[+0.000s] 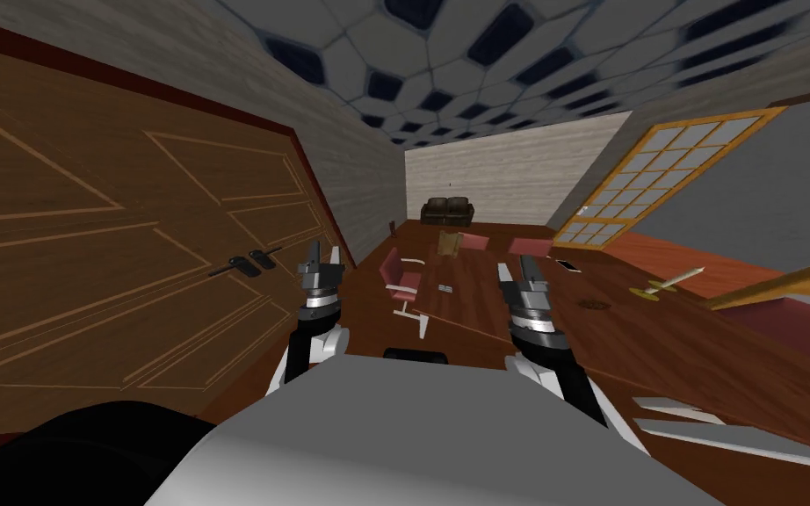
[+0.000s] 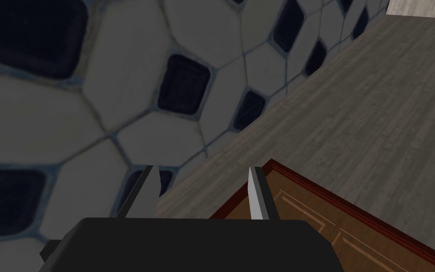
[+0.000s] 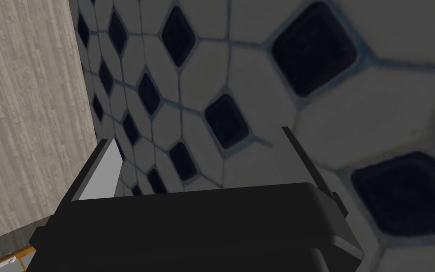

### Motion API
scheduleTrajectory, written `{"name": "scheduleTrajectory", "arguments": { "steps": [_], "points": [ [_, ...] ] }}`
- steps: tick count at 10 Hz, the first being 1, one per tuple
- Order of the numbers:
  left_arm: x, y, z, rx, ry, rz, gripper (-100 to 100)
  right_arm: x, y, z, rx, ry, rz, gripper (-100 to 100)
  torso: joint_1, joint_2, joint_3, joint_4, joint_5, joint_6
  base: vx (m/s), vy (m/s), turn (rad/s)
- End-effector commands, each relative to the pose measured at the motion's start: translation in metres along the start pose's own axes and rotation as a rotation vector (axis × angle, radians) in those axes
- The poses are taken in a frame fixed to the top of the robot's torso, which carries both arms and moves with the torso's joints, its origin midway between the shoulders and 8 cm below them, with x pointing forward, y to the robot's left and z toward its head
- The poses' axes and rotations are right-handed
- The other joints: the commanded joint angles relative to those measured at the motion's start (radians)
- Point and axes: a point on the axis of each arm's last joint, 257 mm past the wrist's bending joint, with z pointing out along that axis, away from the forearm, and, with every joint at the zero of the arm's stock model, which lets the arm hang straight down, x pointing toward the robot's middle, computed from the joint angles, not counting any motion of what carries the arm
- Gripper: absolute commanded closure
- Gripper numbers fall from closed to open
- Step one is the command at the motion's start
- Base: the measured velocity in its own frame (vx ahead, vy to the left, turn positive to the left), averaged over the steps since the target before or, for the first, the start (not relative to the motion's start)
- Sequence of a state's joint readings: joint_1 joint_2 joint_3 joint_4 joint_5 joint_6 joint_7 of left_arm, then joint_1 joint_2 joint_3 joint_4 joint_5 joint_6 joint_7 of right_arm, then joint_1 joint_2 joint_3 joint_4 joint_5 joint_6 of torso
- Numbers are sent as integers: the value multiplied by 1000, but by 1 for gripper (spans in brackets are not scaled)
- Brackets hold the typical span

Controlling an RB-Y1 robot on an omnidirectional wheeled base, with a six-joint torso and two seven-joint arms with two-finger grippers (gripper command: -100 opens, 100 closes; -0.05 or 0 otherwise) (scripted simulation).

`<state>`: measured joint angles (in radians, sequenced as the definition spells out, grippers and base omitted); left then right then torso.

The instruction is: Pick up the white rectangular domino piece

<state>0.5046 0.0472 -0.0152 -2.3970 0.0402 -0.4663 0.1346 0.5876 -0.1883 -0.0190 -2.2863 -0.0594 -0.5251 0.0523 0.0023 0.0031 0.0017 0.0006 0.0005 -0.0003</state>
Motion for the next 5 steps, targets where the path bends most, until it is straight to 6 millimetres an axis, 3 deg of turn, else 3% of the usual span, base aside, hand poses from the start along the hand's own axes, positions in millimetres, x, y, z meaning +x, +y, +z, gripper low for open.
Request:
{"name": "scheduleTrajectory", "arguments": {
  "steps": [1, 3, 4, 5],
  "points": [
    [0, 0, 0, 0, 0, 0, 0, 6, -12, -6, 31, 32, -14, -100, 0, 0, 0, 0, 0, 0, -36, 26, 68],
    [0, 0, 0, 0, 0, 0, 0, 23, -51, -37, 148, 119, -46, -100, -1, -1, 0, 0, 0, 0, -33, 42, 223],
    [0, 0, 0, 0, 0, 0, 0, 23, -51, -37, 148, 120, -46, -100, 0, -1, 0, 0, 0, -1, -25, 34, 122],
    [0, 0, 0, 0, 0, 0, 0, 31, -71, -57, 212, 168, -61, -100, 0, -1, 0, 0, 0, 1, -30, 49, 184]
  ]
}}
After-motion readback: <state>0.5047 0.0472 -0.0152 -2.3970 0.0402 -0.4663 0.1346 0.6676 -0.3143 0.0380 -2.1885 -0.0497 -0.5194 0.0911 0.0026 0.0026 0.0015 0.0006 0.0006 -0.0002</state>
